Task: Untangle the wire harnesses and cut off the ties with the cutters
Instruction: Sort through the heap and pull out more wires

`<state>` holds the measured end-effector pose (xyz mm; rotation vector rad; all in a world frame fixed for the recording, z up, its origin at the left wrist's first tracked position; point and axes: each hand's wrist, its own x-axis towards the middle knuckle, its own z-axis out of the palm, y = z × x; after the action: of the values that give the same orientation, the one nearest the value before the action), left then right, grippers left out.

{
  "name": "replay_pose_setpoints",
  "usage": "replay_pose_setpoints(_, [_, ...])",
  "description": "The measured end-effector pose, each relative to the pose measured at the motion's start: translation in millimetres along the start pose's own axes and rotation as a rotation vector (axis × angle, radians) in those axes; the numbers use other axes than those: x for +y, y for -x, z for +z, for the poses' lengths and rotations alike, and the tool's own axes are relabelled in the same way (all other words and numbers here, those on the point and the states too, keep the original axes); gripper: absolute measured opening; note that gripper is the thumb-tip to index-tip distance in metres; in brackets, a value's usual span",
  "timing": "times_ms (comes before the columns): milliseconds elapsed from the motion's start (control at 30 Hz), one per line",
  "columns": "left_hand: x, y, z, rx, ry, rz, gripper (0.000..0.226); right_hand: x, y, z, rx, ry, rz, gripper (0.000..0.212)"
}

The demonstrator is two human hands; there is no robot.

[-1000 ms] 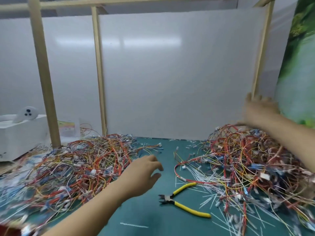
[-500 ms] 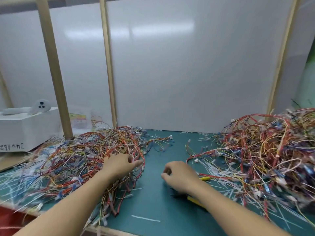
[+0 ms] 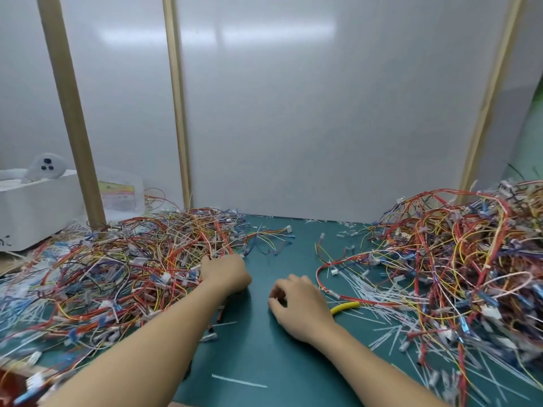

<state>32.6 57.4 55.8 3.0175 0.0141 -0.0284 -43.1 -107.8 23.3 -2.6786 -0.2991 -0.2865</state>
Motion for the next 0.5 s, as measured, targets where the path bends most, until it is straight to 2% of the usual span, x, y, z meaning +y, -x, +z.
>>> replay_pose_setpoints(133, [-2, -7, -15, 0.093, 0.176, -0.018, 0.014, 4, -2, 4, 0.012, -0.025, 0.011, 0.017])
replay_pose_setpoints(233, [8, 3, -38, 0.349, 0.252, 0.038, 0.020, 7, -6, 5, -0.006, -0.126, 0.074, 0.019])
replay_pose_setpoints(300, [18, 16, -43, 0.448, 0.287, 0.127, 0.021, 7, -12, -1, 0.017, -0.419, 0.173, 0.024])
replay_pose_setpoints(400, [29, 41, -24, 0.353, 0.458, 0.270, 0.016, 6, -25, -20, 0.075, -1.001, 0.394, 0.033])
replay_pose_setpoints(500, [35, 62, -3, 0.265, 0.557, 0.405, 0.021, 1, -32, -29, -0.098, -1.253, 0.467, 0.040])
